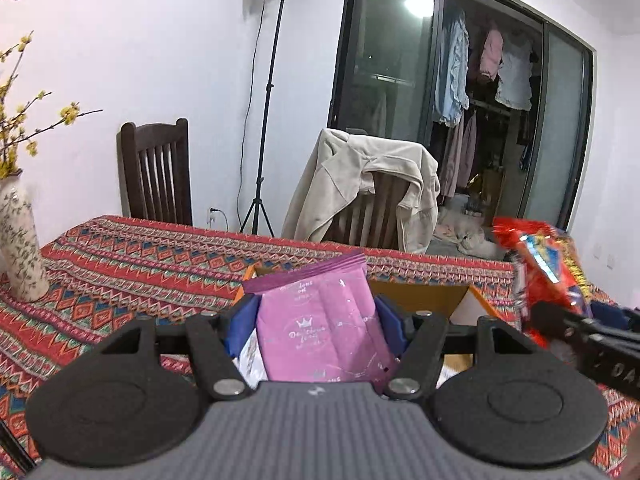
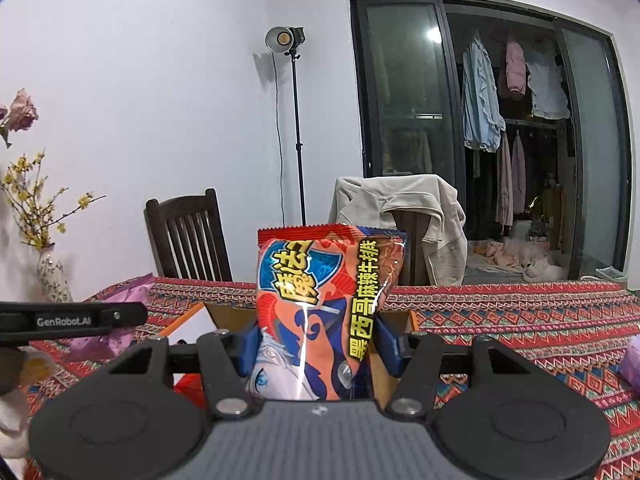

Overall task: Organize snacks
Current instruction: 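Carry the pink packet into the box with the left tool while the right tool brings the chip bag, then open both tools in the box and withdraw them to the pile, then grasp a white-and-gold cracker packet with the right tool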

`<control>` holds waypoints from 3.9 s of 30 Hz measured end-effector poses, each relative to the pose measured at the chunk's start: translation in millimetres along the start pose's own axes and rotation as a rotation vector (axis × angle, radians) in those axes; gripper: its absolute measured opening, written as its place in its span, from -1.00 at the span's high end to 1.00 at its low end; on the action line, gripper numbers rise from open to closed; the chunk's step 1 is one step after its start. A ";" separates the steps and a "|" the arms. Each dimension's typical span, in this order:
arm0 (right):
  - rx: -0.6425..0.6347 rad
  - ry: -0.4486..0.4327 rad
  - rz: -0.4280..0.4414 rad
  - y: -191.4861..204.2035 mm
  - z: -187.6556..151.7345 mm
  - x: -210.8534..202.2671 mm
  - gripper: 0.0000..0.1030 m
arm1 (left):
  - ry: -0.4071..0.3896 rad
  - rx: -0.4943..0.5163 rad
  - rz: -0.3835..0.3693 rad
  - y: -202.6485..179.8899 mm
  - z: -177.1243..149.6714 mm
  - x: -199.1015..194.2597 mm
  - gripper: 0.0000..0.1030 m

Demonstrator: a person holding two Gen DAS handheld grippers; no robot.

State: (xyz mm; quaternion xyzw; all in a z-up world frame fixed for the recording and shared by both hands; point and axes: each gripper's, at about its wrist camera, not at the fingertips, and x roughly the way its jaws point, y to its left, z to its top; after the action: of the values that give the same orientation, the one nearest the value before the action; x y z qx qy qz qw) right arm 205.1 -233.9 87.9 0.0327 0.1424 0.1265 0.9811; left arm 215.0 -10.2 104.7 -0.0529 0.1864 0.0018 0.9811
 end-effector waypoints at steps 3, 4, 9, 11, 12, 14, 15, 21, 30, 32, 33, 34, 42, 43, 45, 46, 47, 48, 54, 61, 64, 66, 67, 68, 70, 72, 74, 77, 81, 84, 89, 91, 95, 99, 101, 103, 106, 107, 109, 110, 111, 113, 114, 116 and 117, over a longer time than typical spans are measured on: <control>0.005 0.013 -0.007 3.1 4.2 18.5 -0.10 | -0.008 0.002 0.005 -4.4 6.3 11.9 -0.27; 0.006 0.018 -0.010 3.7 4.3 24.5 -0.10 | -0.009 0.000 0.007 -4.9 8.0 15.8 -0.27; 0.011 0.034 -0.023 1.7 4.9 55.9 -0.10 | -0.005 -0.018 0.019 -5.2 14.3 43.1 -0.27; 0.007 0.034 -0.031 0.2 2.4 68.4 -0.10 | 0.000 -0.027 0.024 -4.0 14.3 56.0 -0.27; 0.012 0.036 -0.033 -1.7 0.5 74.3 -0.10 | 0.002 -0.030 0.026 -2.5 13.5 61.3 -0.27; 0.032 0.043 -0.031 -6.9 -5.1 84.5 -0.10 | 0.007 -0.028 0.025 -0.4 8.5 71.0 -0.27; 0.040 0.045 -0.026 -8.3 -7.6 88.6 -0.10 | 0.013 -0.031 0.024 1.4 4.1 75.3 -0.27; 0.067 0.087 -0.026 -19.9 -20.6 107.9 -0.10 | 0.083 -0.030 0.040 8.0 -10.7 100.8 -0.27; 0.078 0.150 -0.003 -26.1 -28.3 117.9 -0.17 | 0.104 -0.018 0.021 8.0 -20.7 104.2 -0.50; 0.081 0.152 -0.012 -26.3 -28.6 118.0 -0.66 | 0.083 -0.018 0.024 8.0 -20.7 100.0 -0.95; 0.086 0.151 -0.013 -27.7 -27.9 117.5 -0.75 | 0.075 -0.024 0.025 8.5 -20.3 98.4 -1.00; 0.094 0.150 -0.010 -29.5 -27.8 116.4 -0.87 | 0.065 -0.031 0.025 9.0 -20.2 96.6 -1.00; 0.113 0.154 -0.018 -32.2 -27.0 116.6 -1.00 | 0.089 -0.045 0.035 11.2 -21.5 101.9 -1.00; 0.115 0.152 -0.020 -32.4 -26.9 116.5 -1.00 | 0.087 -0.045 0.034 11.2 -20.8 101.6 -1.00; 0.118 0.148 -0.020 -32.7 -26.7 115.3 -1.00 | 0.083 -0.045 0.031 10.9 -20.6 100.2 -1.00; 0.120 0.147 -0.021 -33.0 -26.5 115.0 -1.00 | 0.082 -0.044 0.030 10.5 -20.3 99.5 -1.00; 0.121 0.144 -0.021 -33.3 -26.5 114.3 -1.00 | 0.081 -0.043 0.029 10.0 -19.8 98.7 -1.00; 0.122 0.142 -0.023 -33.1 -26.1 113.6 -1.00 | 0.081 -0.041 0.027 9.7 -19.1 98.2 -1.00; 0.125 0.120 -0.025 -34.4 -21.6 104.0 -1.00 | 0.066 -0.030 0.021 5.5 -16.8 90.0 -1.00; 0.117 0.087 -0.042 -31.8 -9.5 84.7 -1.00 | 0.018 -0.037 0.029 5.6 -6.2 67.6 -1.00; 0.109 0.074 -0.028 -29.1 -4.0 74.2 -1.00 | 0.016 -0.036 0.023 6.3 -1.9 58.0 -1.00; 0.092 0.067 -0.026 -26.3 -2.0 65.9 -1.00 | 0.014 -0.030 0.024 7.6 -1.1 51.9 -1.00; 0.085 0.066 -0.026 -25.4 -1.7 61.9 -1.00 | 0.015 -0.029 0.025 9.0 -1.4 49.0 -1.00; 0.079 0.067 -0.022 -24.6 -1.9 57.5 -1.00 | 0.018 -0.028 0.024 9.7 -2.4 45.6 -1.00; 0.076 0.069 -0.011 -23.9 -2.4 47.7 -1.00 | 0.024 -0.029 0.016 12.2 -5.0 38.2 -1.00; 0.072 0.071 -0.008 -22.7 -4.3 38.4 -1.00 | 0.027 -0.024 0.011 14.0 -9.1 29.1 -1.00; 0.063 0.074 -0.008 -20.4 -7.4 28.6 -1.00 | 0.027 -0.022 0.007 16.5 -13.1 19.6 -1.00; 0.047 0.085 -0.009 -15.8 -13.2 16.5 -1.00 | 0.036 -0.013 0.001 20.0 -21.0 6.1 -1.00; 0.033 0.105 0.002 -9.7 -23.7 0.3 -1.00 | 0.047 -0.001 -0.003 25.9 -33.7 -11.0 -1.00; 0.030 0.113 0.009 -5.7 -34.5 -12.4 -1.00 | 0.053 0.001 -0.009 31.3 -45.6 -23.4 -1.00; 0.025 0.148 0.027 0.0 -57.9 -31.7 -1.00 | 0.072 0.000 -0.027 41.0 -66.8 -42.8 -1.00; 0.023 0.163 0.034 1.5 -67.0 -37.8 -1.00 | 0.077 0.000 -0.030 44.7 -75.2 -50.0 -1.00; 0.024 0.190 0.038 5.3 -82.3 -47.3 -1.00 | 0.093 -0.013 -0.043 51.1 -90.9 -60.1 -1.00; -0.006 0.225 0.018 12.7 -95.9 -49.7 -1.00 | 0.087 -0.006 -0.038 55.6 -99.9 -64.1 -1.00; -0.007 0.236 0.012 14.0 -101.2 -50.5 -1.00 | 0.074 -0.005 -0.040 57.9 -103.5 -65.2 -1.00; 0.007 0.249 0.018 12.6 -106.1 -49.9 -1.00 | 0.063 -0.006 -0.046 59.9 -108.5 -65.1 -1.00; 0.017 0.269 0.008 9.7 -110.8 -48.3 -1.00 | 0.069 -0.002 -0.049 63.0 -115.2 -60.7 -1.00; 0.018 0.273 0.003 8.6 -112.0 -48.1 -1.00 | 0.073 -0.004 -0.049 63.9 -116.3 -58.7 -1.00; 0.023 0.281 -0.007 6.6 -114.3 -47.7 -1.00 | 0.078 -0.012 -0.046 66.2 -117.8 -55.2 -1.00; 0.026 0.285 -0.015 5.6 -115.4 -47.6 -1.00 | 0.080 -0.014 -0.044 67.0 -118.7 -54.0 -1.00; 0.029 0.288 -0.022 4.6 -116.0 -47.3 -1.00 | 0.082 -0.017 -0.042 68.4 -119.4 -53.1 -1.00; 0.033 0.290 -0.037 3.1 -116.5 -47.1 -1.00 | 0.082 -0.032 -0.042 71.5 -120.2 -53.1 -1.00; 0.031 0.286 -0.045 2.9 -116.3 -47.7 -1.00 | 0.082 -0.042 -0.044 73.2 -120.5 -53.0 -1.00; 0.031 0.278 -0.049 2.4 -114.9 -48.2 -1.00 | 0.089 -0.054 -0.048 76.0 -121.3 -51.8 -1.00; 0.029 0.276 -0.049 3.4 -113.8 -47.6 -1.00 | 0.093 -0.057 -0.051 76.4 -121.8 -51.2 -1.00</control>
State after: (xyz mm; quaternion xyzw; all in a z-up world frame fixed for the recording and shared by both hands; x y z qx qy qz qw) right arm 127.4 -239.7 -7.8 0.0255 0.2786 0.1038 0.9544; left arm 121.1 54.0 2.9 -0.0857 0.2305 -0.0202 0.9691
